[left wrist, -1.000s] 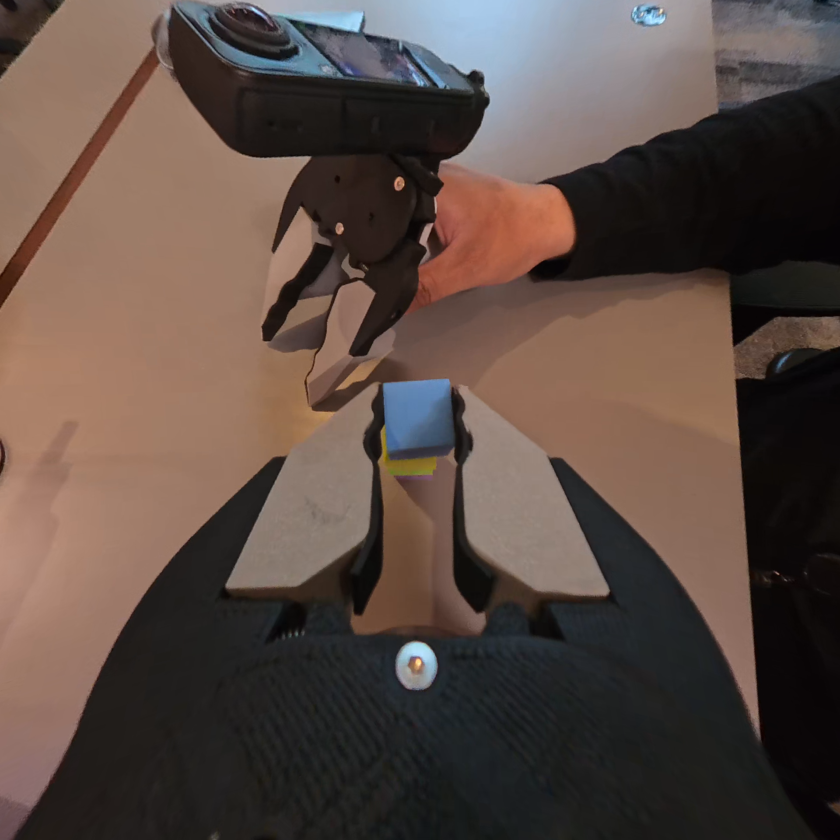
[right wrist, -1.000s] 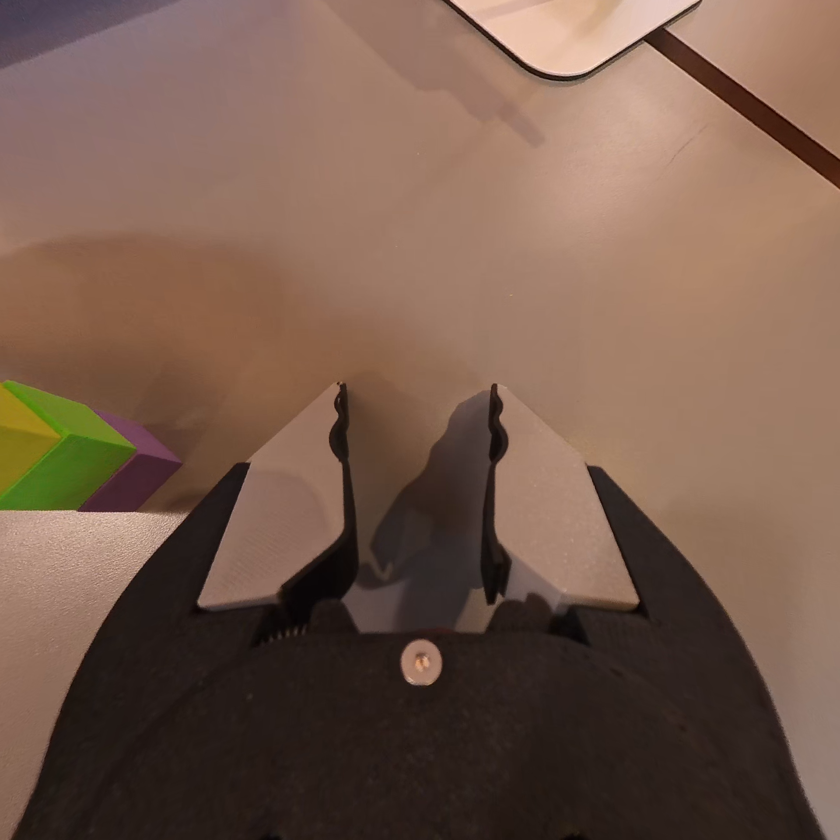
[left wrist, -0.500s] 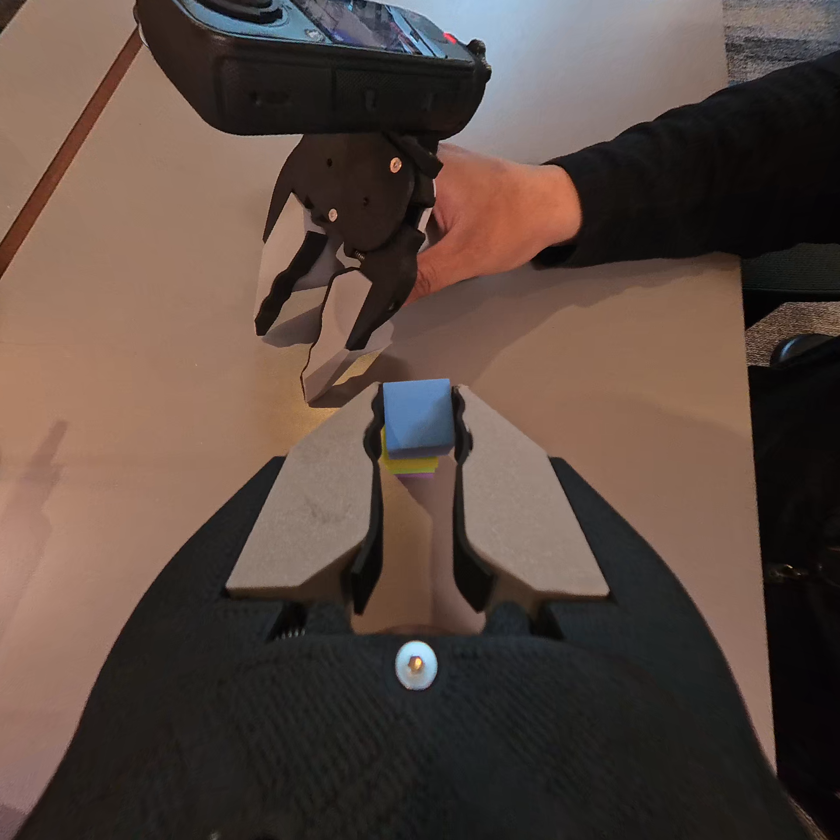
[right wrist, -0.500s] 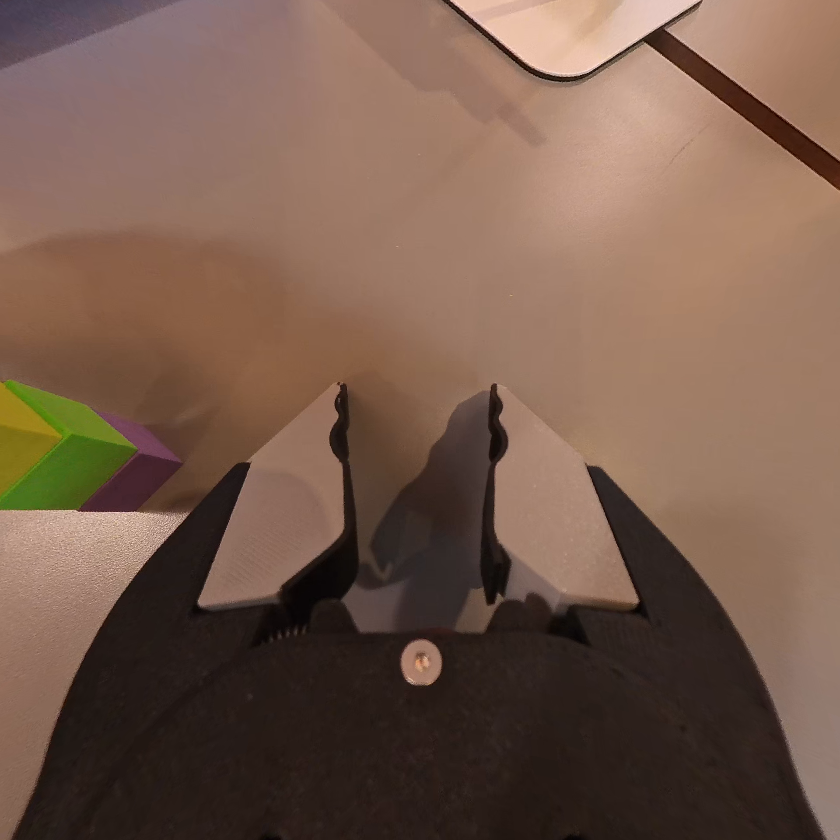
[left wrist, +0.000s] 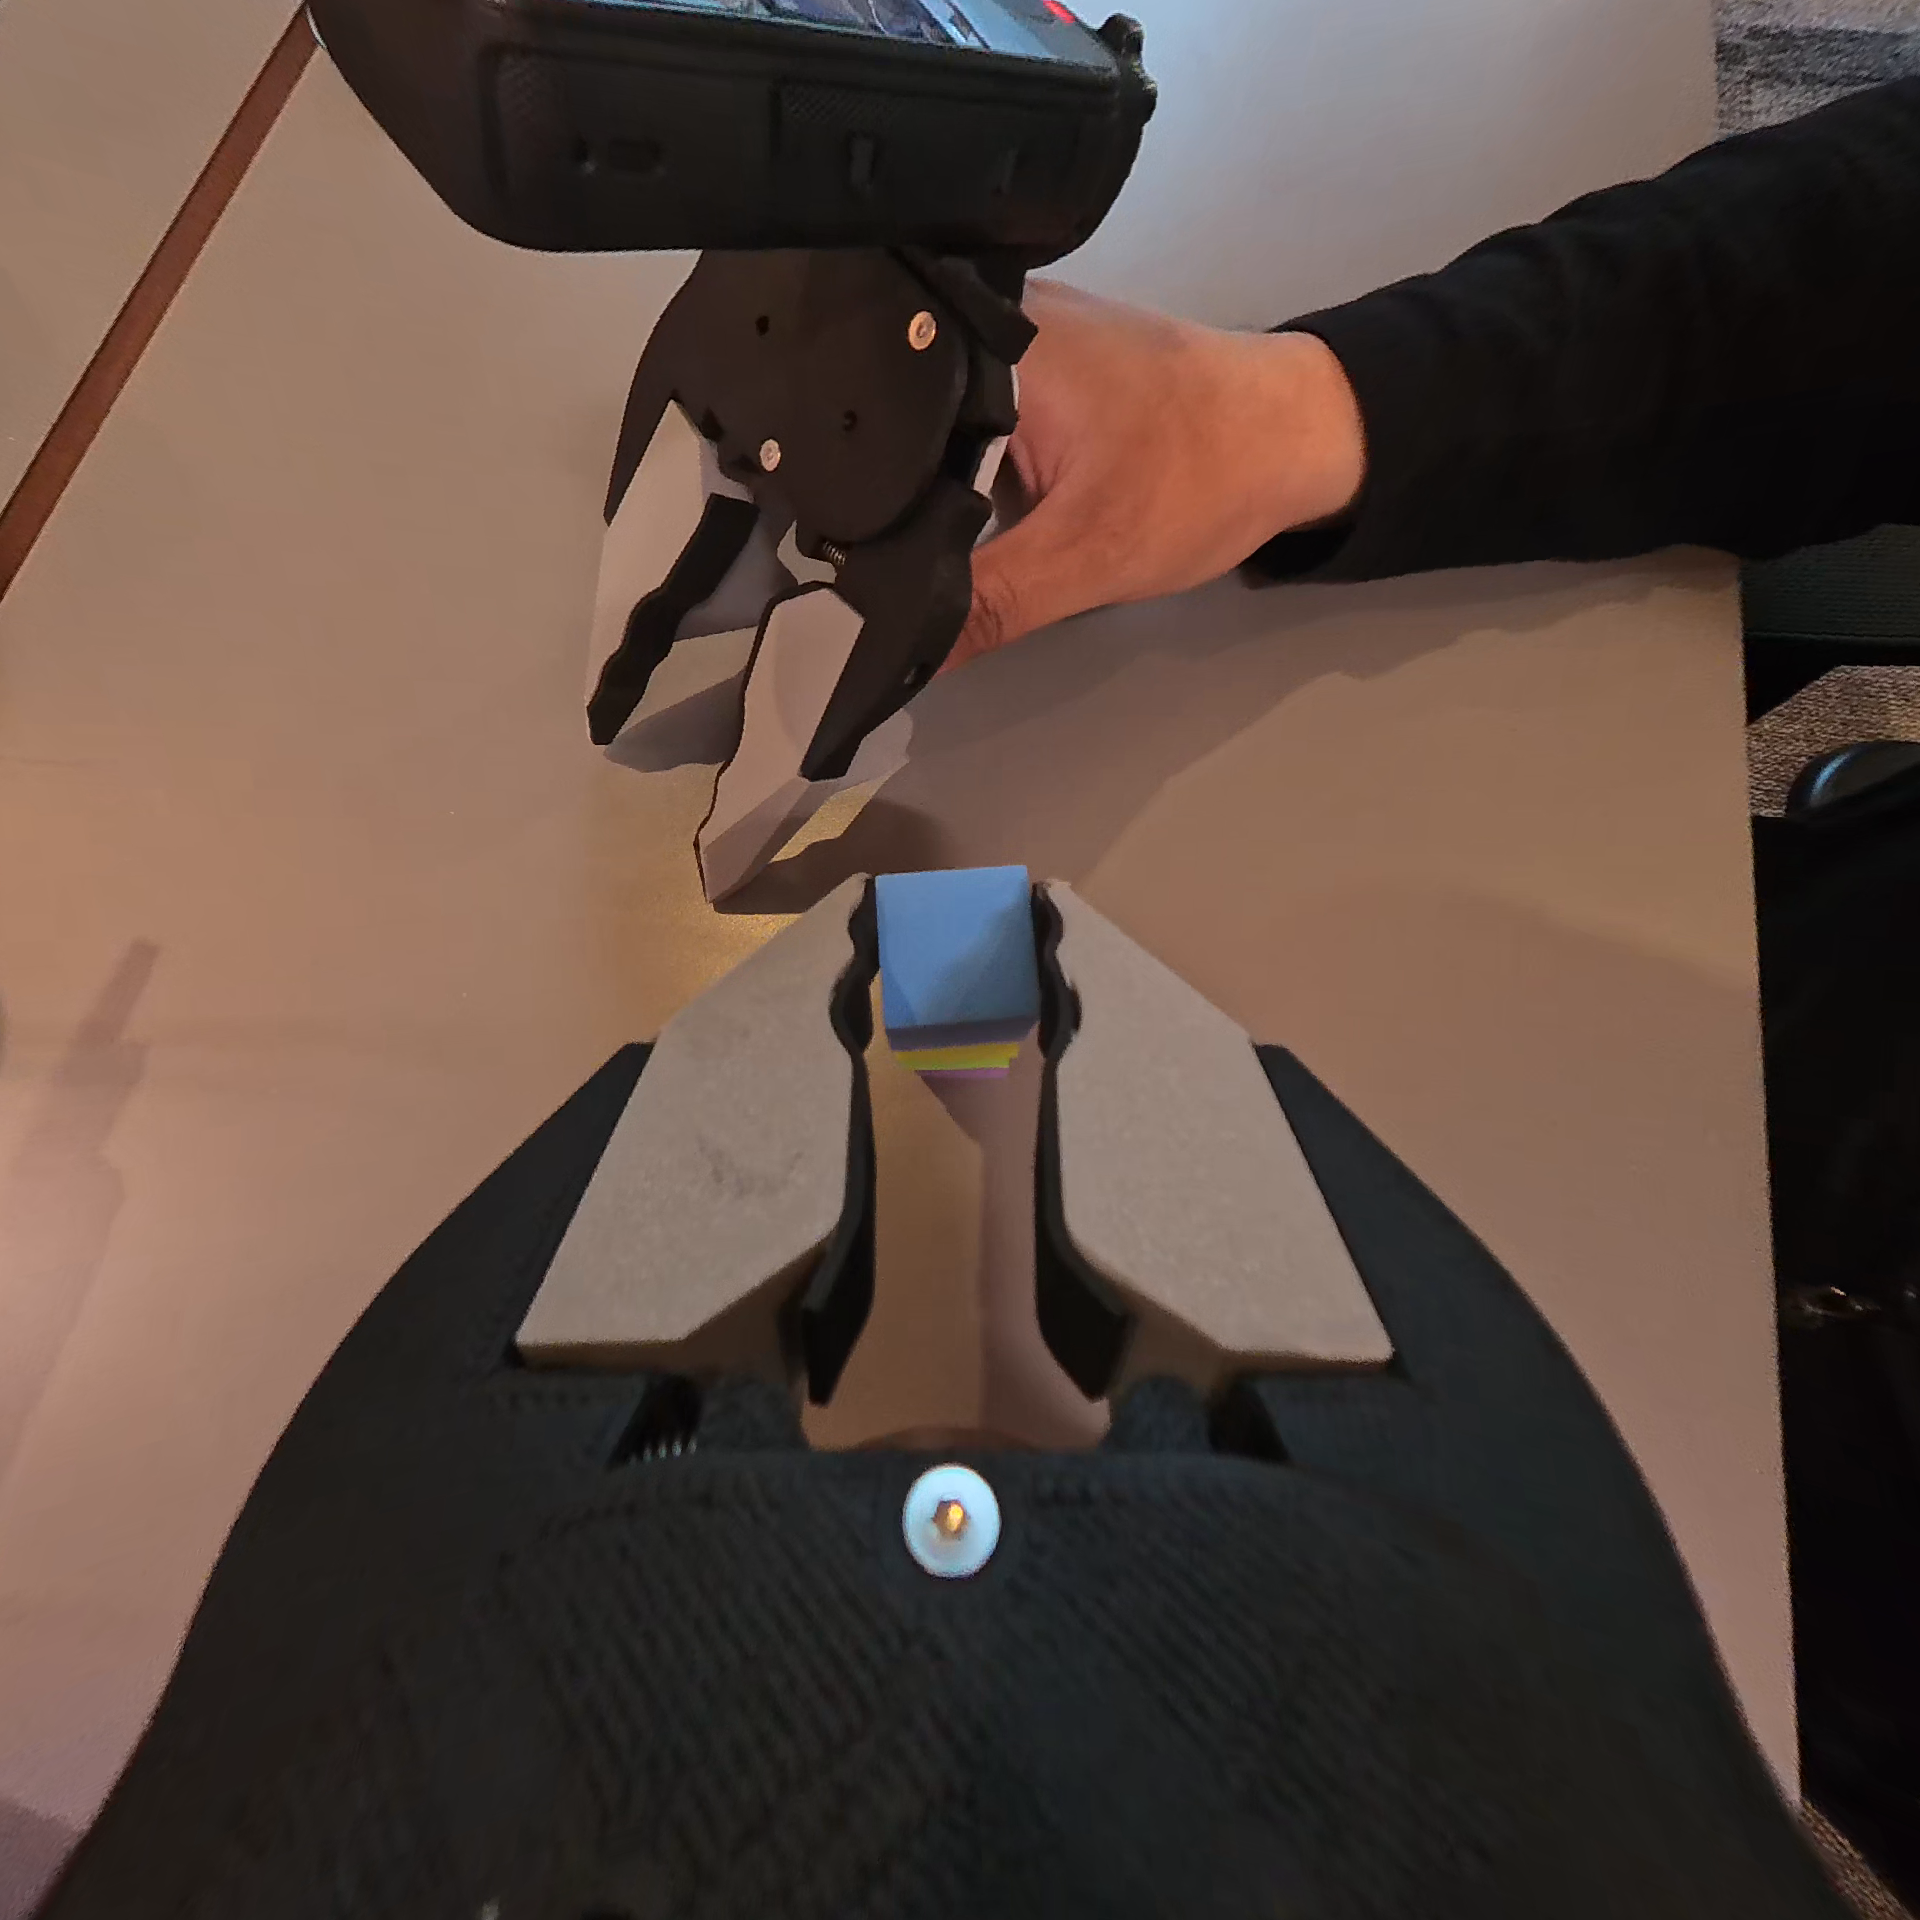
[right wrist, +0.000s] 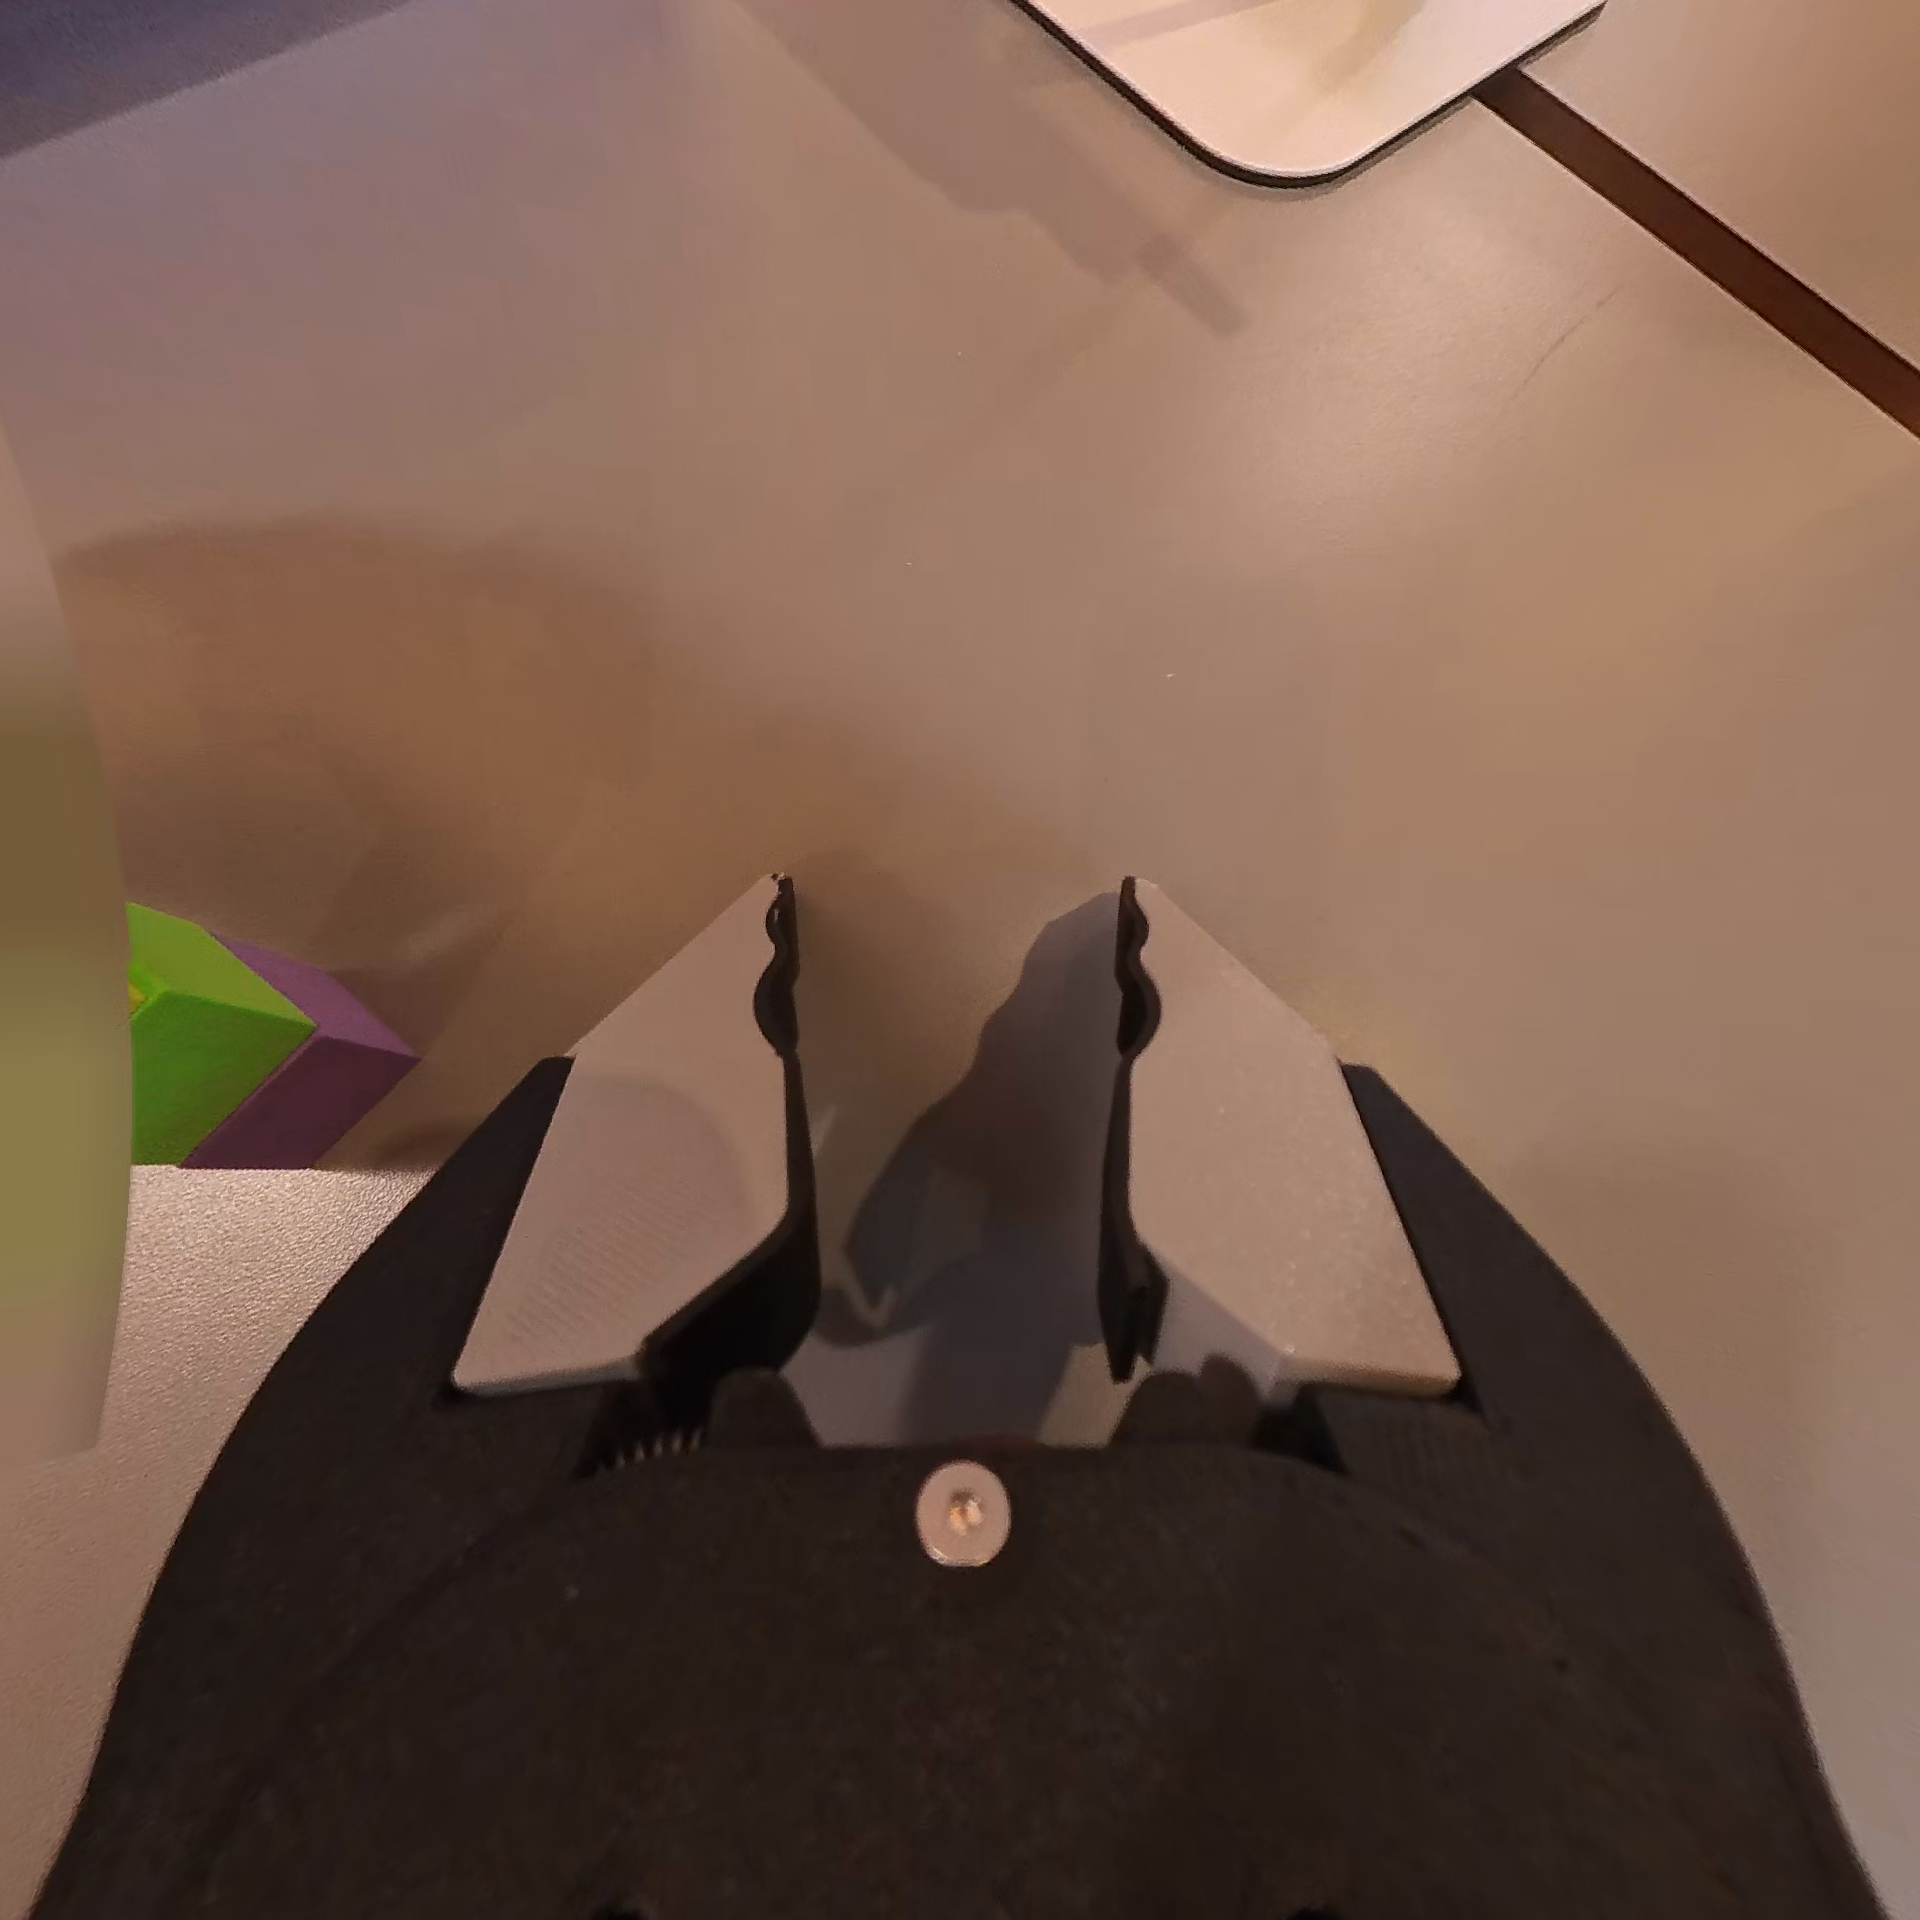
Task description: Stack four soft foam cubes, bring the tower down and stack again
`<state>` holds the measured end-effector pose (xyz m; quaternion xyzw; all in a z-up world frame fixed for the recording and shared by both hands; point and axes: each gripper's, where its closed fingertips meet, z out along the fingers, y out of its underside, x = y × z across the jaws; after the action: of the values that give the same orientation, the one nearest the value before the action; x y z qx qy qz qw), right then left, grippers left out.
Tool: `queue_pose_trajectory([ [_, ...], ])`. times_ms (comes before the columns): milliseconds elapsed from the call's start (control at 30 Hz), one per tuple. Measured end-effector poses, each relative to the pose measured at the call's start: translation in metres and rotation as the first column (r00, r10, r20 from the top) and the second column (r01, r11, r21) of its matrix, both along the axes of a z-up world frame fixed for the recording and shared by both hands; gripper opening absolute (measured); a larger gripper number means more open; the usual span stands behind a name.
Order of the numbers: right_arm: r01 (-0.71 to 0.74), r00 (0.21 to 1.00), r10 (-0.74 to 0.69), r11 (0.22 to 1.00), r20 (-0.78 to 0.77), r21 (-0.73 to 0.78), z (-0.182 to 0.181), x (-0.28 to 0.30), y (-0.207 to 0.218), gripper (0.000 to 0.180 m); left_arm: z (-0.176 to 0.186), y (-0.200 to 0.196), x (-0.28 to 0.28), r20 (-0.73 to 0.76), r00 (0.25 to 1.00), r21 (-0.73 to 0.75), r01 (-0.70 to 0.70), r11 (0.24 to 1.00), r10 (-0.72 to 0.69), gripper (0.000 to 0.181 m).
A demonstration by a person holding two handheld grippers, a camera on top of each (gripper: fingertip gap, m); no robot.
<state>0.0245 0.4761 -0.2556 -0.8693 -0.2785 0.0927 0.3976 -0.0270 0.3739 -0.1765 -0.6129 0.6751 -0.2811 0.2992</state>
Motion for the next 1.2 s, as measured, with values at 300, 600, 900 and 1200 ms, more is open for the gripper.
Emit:
queue_pose_trajectory([
  [300, -0.001, 1.000, 0.001, 1.000, 0.000, 0.000, 0.000, 0.000, 0.000, 0.059, 0.002, 0.002, 0.002, 0.022, 1.000, -0.010, -0.017, 1.000, 0.018, 0.038],
  [600, -0.002, 1.000, 0.002, 1.000, -0.001, -0.001, 0.000, 0.000, -0.001, 0.059, 0.034, 0.015, 0.008, 0.195, 0.975, 0.002, -0.105, 0.994, 0.103, 0.101],
  [900, -0.003, 1.000, 0.003, 1.000, 0.002, 0.002, 0.000, -0.001, -0.001, 0.060, 0.126, 0.035, -0.015, 0.656, 0.738, 0.017, -0.223, 0.975, 0.158, 0.030],
  [1200, -0.005, 1.000, 0.005, 1.000, -0.001, -0.001, 0.000, -0.001, -0.002, 0.060, 0.037, -0.056, -0.029, 0.198, 0.948, -0.106, 0.273, 0.956, -0.249, 0.000],
])
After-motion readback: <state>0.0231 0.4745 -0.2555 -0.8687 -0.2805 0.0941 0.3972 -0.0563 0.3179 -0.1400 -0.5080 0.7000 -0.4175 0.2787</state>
